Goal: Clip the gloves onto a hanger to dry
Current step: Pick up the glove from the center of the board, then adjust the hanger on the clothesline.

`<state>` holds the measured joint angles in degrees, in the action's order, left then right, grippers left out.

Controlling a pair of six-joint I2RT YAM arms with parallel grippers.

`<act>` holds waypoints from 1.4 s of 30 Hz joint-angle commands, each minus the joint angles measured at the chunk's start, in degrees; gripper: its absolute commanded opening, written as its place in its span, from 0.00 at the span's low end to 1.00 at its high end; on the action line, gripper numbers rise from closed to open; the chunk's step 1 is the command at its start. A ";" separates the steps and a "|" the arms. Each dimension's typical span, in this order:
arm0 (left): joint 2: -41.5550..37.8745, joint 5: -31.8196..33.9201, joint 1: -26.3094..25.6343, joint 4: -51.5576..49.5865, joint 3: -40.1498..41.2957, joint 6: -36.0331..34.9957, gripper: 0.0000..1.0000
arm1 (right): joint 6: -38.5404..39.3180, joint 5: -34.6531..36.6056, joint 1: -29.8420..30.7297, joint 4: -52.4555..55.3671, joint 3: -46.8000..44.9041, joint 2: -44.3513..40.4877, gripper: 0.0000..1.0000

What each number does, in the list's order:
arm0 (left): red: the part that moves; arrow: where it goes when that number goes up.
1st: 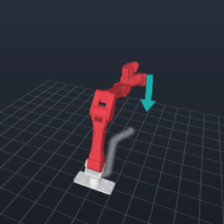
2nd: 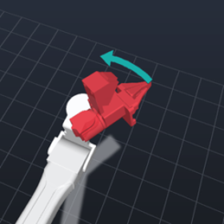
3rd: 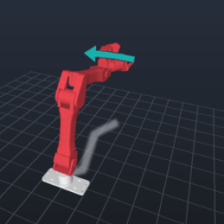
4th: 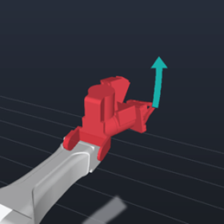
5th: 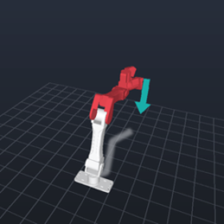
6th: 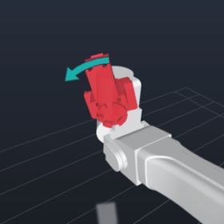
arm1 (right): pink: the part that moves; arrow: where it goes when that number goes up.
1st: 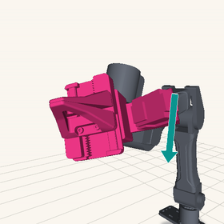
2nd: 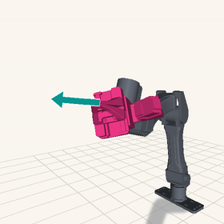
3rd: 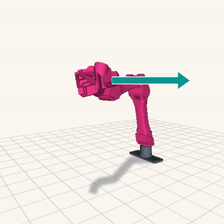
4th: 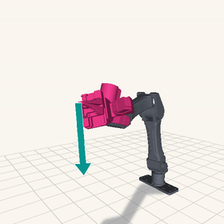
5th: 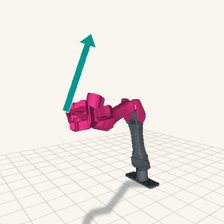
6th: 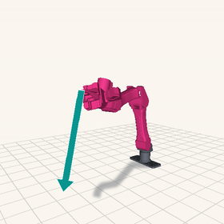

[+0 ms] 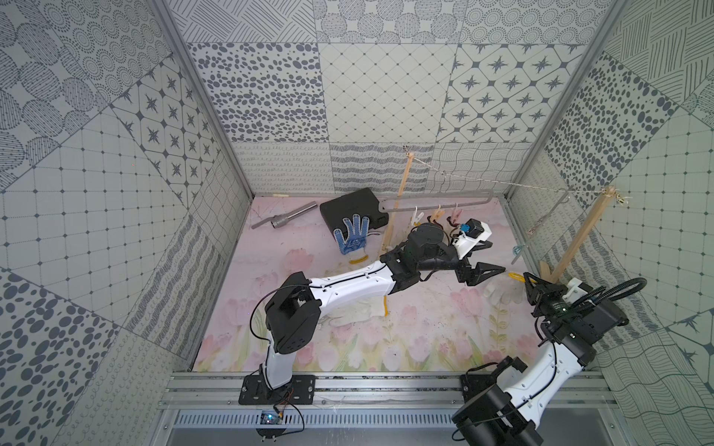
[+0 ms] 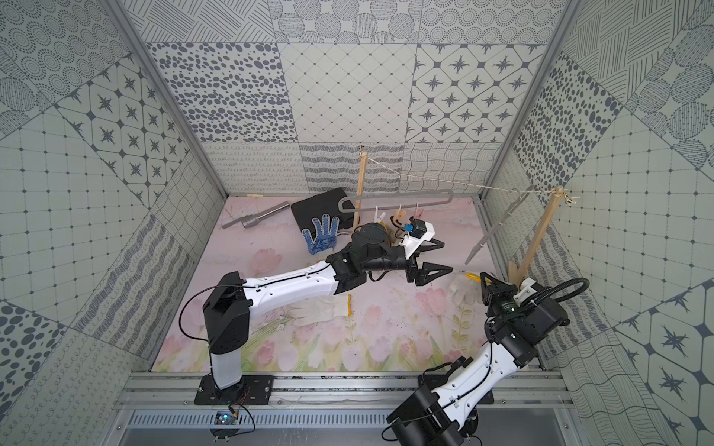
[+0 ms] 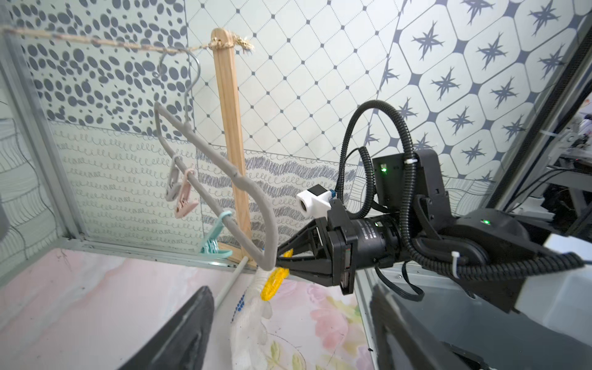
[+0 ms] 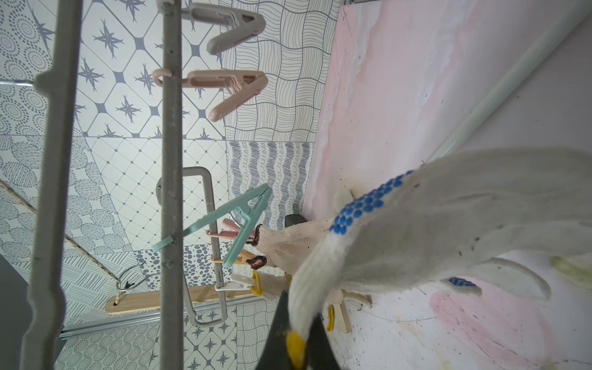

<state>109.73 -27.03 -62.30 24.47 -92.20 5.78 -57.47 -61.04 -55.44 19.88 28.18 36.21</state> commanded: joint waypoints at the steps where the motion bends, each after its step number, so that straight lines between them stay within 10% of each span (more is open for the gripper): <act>1: 0.67 6.94 -0.84 -7.20 -4.78 -0.81 0.85 | -1.82 -0.45 -0.27 -2.51 0.81 -1.44 0.00; 20: 17.43 14.42 -4.47 -22.35 -28.83 -2.46 0.79 | -4.84 -0.39 -0.19 -5.17 -0.57 -2.90 0.00; 31: 22.56 15.23 -4.67 -23.67 -35.81 -3.75 0.29 | -6.05 -0.84 -0.24 -7.52 -2.49 -2.77 0.00; 42: 16.06 18.54 -4.67 -11.86 -23.39 -7.33 0.00 | -6.62 -0.75 -0.26 -8.98 -3.00 -2.11 0.00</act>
<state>128.86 -9.47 -66.59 4.67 -119.57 1.89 -63.59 -61.45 -55.59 14.44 26.09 34.11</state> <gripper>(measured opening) 0.070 0.074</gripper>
